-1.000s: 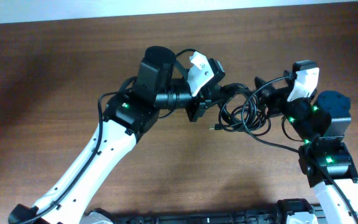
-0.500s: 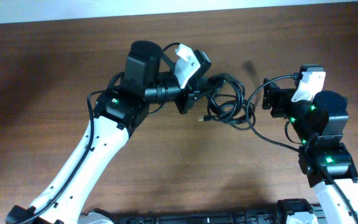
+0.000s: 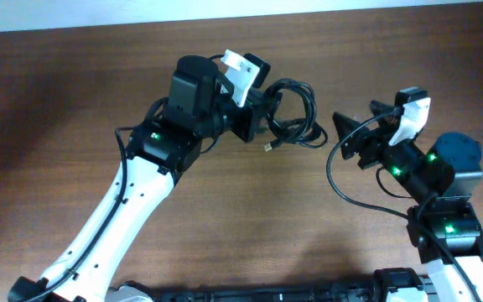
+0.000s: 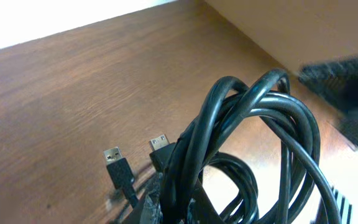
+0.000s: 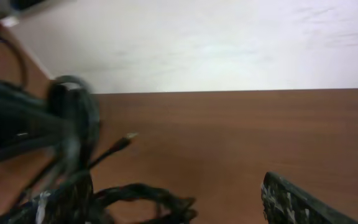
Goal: Untangle cables
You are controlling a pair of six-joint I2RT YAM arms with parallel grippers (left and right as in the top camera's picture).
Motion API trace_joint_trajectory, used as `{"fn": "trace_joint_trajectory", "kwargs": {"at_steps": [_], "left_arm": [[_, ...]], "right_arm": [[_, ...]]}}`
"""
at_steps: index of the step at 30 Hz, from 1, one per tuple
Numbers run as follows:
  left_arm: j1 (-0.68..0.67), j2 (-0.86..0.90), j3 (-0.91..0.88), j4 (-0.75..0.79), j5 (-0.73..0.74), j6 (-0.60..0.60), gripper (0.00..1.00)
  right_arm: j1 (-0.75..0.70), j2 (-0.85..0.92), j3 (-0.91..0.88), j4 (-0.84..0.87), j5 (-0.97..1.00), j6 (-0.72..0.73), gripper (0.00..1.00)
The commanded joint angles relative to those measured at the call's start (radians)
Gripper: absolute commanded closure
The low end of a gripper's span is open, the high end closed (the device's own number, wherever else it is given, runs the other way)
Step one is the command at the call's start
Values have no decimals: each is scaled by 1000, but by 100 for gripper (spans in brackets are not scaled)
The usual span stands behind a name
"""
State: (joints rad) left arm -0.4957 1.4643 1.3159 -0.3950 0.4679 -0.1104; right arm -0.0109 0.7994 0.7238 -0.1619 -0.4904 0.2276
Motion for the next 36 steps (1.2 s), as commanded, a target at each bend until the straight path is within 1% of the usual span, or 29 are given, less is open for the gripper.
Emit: {"fn": "trace_joint_trajectory", "kwargs": {"at_steps": [1, 5, 8, 11, 14, 17, 21, 23, 25, 32, 36], "left_arm": [[6, -18, 18, 27, -49, -157, 100], [5, -18, 18, 22, -43, -147, 100], [5, -18, 18, 11, 1, -42, 100], [5, -18, 18, 8, 92, 69, 100], [6, -18, 18, 8, 228, 192, 100], [6, -18, 18, 10, 323, 267, 100], [14, -18, 18, 15, 332, 266, 100], [27, -18, 18, 35, 406, 267, 100], [27, -18, 18, 46, 420, 267, 100], [28, -18, 18, 50, 418, 267, 100], [41, -18, 18, 50, 377, 266, 100]], "right_arm": [[-3, -8, 17, 11, -108, 63, 16], [-3, -8, 17, 26, -107, 70, 16], [-4, -8, 17, 55, -100, 69, 16], [-3, -8, 17, 81, -101, 69, 16], [-3, -8, 17, 84, -101, 69, 16], [-3, -8, 17, 84, -105, 68, 16], [-3, -8, 17, 84, -154, 65, 16], [-3, -8, 17, 84, -219, 16, 16], [-3, -8, 17, 84, -232, 13, 16], [-3, -8, 17, 84, -269, 13, 16], [-3, -8, 17, 84, -269, 13, 16]]}}
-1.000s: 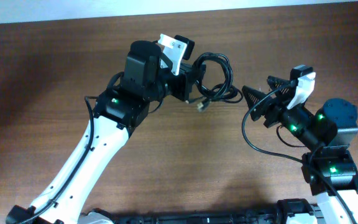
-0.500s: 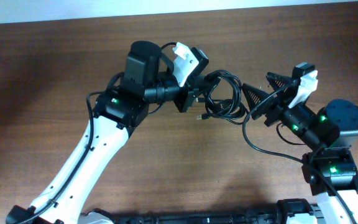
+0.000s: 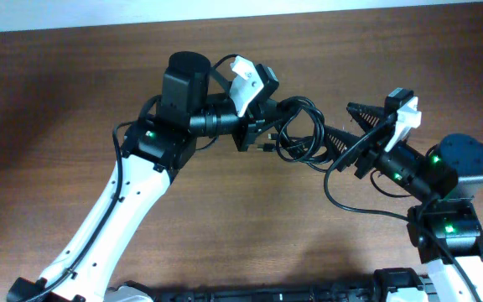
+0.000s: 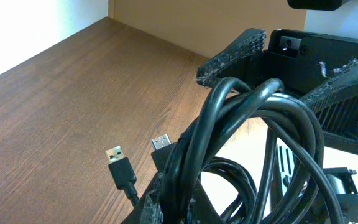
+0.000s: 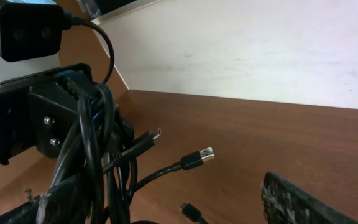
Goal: Untangle cables
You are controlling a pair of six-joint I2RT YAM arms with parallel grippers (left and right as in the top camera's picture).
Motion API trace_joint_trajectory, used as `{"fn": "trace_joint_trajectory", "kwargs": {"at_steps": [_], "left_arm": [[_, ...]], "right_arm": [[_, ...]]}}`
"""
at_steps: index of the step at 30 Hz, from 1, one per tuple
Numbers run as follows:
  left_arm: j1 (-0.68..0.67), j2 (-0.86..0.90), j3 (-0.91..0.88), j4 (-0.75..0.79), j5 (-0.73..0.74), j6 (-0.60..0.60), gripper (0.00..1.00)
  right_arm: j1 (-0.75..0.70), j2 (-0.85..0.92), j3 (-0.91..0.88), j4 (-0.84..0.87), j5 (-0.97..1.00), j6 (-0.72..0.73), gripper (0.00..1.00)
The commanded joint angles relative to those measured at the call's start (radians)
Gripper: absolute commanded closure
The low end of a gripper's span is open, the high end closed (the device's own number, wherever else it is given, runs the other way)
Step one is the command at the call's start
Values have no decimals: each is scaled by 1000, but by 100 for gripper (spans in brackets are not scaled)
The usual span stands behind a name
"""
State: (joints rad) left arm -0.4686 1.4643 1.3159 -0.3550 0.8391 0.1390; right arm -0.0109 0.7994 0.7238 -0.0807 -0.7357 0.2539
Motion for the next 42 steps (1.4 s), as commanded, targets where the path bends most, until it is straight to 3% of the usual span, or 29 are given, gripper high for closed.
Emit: {"fn": "trace_joint_trajectory", "kwargs": {"at_steps": [1, 7, 31, 42], "left_arm": [[23, -18, 18, 10, 6, 16, 100], [86, -17, 18, 10, 196, 64, 100], [71, -17, 18, 10, 180, 65, 100], [-21, -17, 18, 33, 188, 66, 100]], "right_arm": [[-3, -8, 17, 3, -24, -13, 16], [-3, -8, 17, 3, -25, -13, 16], [-3, -8, 17, 60, -129, -13, 16], [-3, -8, 17, 64, -129, -13, 16]]}}
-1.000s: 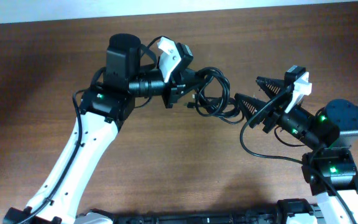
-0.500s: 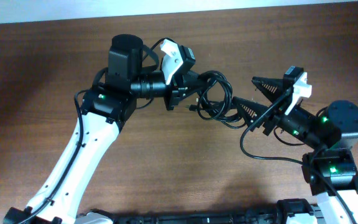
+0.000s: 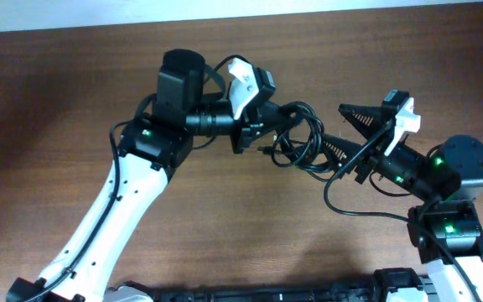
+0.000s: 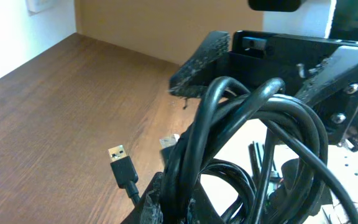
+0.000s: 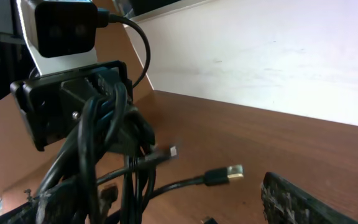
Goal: Untangle cables
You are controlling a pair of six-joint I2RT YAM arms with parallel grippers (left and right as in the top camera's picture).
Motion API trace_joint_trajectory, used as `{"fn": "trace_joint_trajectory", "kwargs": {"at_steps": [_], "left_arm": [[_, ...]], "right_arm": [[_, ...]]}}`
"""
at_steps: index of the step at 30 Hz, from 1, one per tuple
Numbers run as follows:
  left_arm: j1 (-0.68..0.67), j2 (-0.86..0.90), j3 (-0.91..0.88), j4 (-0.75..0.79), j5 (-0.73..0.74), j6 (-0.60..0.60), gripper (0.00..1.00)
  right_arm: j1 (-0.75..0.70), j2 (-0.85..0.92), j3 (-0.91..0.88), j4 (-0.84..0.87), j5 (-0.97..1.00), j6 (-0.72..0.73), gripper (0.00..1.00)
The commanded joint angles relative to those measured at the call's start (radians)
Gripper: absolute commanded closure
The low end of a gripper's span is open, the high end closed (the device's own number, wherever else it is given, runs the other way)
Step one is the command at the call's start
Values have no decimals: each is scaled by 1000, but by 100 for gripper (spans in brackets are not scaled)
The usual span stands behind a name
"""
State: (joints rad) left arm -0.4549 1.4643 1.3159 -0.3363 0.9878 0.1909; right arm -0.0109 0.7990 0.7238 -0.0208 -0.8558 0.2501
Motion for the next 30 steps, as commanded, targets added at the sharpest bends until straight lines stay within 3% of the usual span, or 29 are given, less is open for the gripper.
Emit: {"fn": "trace_joint_trajectory", "kwargs": {"at_steps": [1, 11, 16, 22, 26, 30], "left_arm": [[-40, -17, 18, 14, 37, 19, 100], [-41, -17, 18, 33, 56, 24, 100], [-40, -17, 18, 31, 171, 24, 100], [-40, -17, 18, -2, 179, 24, 100], [-40, -17, 18, -2, 171, 25, 100], [-40, -17, 18, -14, 56, 24, 100]], "right_arm": [[-3, -7, 17, 3, -9, -9, 16], [-3, -5, 17, 2, -13, -10, 16], [-3, 55, 17, -29, 312, -9, 16], [-3, 127, 17, -58, 719, -10, 16], [-3, 135, 17, -66, 816, -10, 16], [-3, 132, 17, -87, 751, -9, 16]]}}
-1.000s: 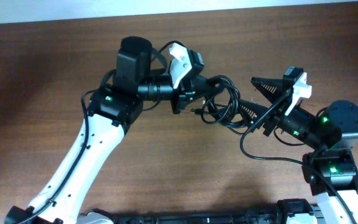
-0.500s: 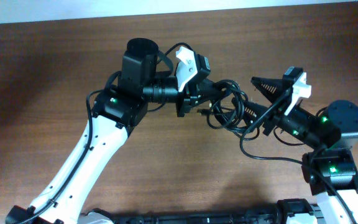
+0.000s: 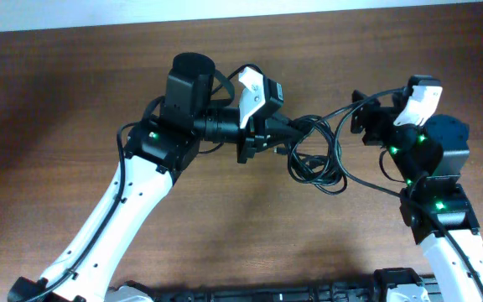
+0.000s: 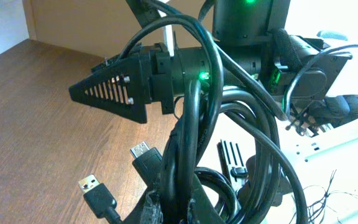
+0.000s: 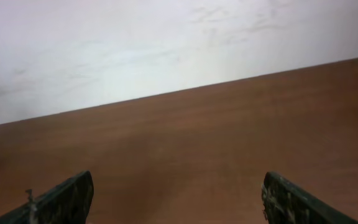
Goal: Untangle cables
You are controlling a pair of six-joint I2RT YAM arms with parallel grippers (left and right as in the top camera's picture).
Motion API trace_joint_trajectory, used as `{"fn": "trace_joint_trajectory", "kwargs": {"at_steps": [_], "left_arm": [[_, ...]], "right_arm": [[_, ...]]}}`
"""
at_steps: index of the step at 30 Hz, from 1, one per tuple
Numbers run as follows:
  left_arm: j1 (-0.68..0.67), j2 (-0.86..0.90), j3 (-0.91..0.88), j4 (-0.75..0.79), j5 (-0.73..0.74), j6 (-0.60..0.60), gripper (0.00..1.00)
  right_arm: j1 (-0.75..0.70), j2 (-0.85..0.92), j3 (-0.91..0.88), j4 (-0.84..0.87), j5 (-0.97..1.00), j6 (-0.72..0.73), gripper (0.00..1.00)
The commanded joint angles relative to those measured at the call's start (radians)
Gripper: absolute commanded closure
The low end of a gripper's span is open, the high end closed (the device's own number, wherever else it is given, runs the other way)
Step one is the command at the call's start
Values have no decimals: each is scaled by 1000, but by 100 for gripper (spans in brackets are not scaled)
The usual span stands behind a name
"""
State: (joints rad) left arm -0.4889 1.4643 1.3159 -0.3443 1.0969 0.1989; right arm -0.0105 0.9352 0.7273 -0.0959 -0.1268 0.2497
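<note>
A tangle of black cables hangs off the table, gripped by my left gripper, which is shut on it. In the left wrist view the bundle rises out of the left gripper, with a USB plug and a second plug dangling beside it. My right gripper sits just right of the bundle. One of its fingers shows behind the loops. In its own view the right gripper is open wide on nothing, with no cable in sight.
The brown wooden table stretches left and toward the front. A white wall meets the table's far edge. A thin black lead loops from the right arm near the bundle.
My right gripper, which had its open fingers aimed into the bundle, now faces the wall and sees no cable. The left gripper and bundle sit slightly further right, the loops spread wider.
The left gripper held the bundle up while the right gripper stood apart to the right. Then the open right gripper was close against the loops at two moments. Now it is turned away, still open, and the left still holds the bundle.
</note>
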Motion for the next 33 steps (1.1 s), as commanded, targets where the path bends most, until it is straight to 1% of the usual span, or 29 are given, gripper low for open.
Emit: {"fn": "trace_joint_trajectory", "kwargs": {"at_steps": [1, 3, 8, 13, 16, 20, 25, 29, 31, 33], "left_arm": [[-6, -17, 18, -11, -97, 16, 100], [-6, -17, 18, -29, -183, 16, 100], [-6, -17, 18, -74, -387, 16, 100], [-6, -17, 18, -86, -495, 17, 100], [-6, -17, 18, -100, -499, 67, 100], [-6, -17, 18, -114, -468, 88, 100], [-6, -17, 18, -127, -386, 148, 100], [-6, -17, 18, -129, -314, 179, 100], [-6, -17, 18, -128, -277, 185, 100], [-6, -17, 18, -129, -262, 185, 100]], "right_arm": [[-4, -7, 14, -18, -15, -9, 16], [-4, -14, 14, -34, -103, -9, 16], [-4, -34, 14, -39, -401, -10, 15], [-4, -51, 14, -31, -621, -10, 13], [-4, -61, 14, -18, -633, -15, 13], [-4, -64, 14, 26, -637, -44, 12], [-4, -64, 14, 68, -637, -64, 12], [-4, -63, 14, 67, -637, -117, 12], [-4, -62, 14, 58, -636, -150, 12], [-4, -58, 14, 50, -637, -150, 12]]}}
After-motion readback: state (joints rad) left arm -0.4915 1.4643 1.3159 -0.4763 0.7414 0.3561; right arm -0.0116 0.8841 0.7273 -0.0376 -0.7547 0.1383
